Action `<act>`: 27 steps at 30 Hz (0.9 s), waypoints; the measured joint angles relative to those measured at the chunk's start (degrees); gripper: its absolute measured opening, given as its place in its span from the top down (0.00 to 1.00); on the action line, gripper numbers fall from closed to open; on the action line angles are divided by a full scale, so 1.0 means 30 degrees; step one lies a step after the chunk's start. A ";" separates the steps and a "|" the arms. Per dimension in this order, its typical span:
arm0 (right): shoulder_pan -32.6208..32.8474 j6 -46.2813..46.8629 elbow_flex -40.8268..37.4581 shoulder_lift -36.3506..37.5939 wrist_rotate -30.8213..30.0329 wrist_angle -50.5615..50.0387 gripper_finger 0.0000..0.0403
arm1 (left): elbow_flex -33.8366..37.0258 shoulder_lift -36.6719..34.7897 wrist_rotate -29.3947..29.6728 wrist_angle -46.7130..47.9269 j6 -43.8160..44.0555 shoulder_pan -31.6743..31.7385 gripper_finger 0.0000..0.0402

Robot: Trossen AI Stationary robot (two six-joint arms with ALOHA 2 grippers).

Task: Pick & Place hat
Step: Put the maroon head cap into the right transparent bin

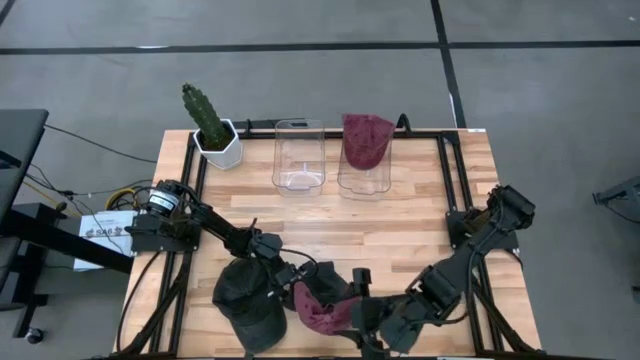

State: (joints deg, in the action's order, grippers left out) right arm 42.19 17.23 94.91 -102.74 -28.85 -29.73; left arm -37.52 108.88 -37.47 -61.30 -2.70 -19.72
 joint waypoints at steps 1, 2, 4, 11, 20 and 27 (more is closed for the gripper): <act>-0.0183 0.0160 0.0007 -0.0181 0.0312 0.0141 0.28 | 0.0000 0.0000 0.0007 0.0000 0.0000 0.0000 0.96; -0.0410 0.0263 0.0029 -0.0312 0.0598 0.0304 0.28 | 0.0000 0.0000 0.0000 0.0000 0.0000 -0.0003 0.96; -0.0494 0.0264 0.0001 -0.0476 0.0736 -0.0052 0.28 | 0.0000 0.0000 0.0000 0.0000 0.0000 -0.0015 0.96; -0.0880 0.0255 0.0007 -0.0877 0.2424 0.0501 0.28 | 0.0000 0.0000 0.0191 0.0000 0.0000 -0.0008 0.96; -0.1026 0.0111 0.0015 -0.1173 0.2635 0.0576 0.72 | 0.0000 0.0000 0.0349 -0.0006 0.0000 -0.0008 0.95; -0.1763 -0.0345 0.0729 -0.1021 0.2163 -0.0820 0.98 | -0.0007 -0.0178 0.1082 0.0059 0.0574 -0.0015 0.93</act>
State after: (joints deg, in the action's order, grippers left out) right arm 36.90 16.19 97.10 -105.80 -22.36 -32.19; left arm -37.54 108.35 -34.23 -61.12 -0.98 -19.77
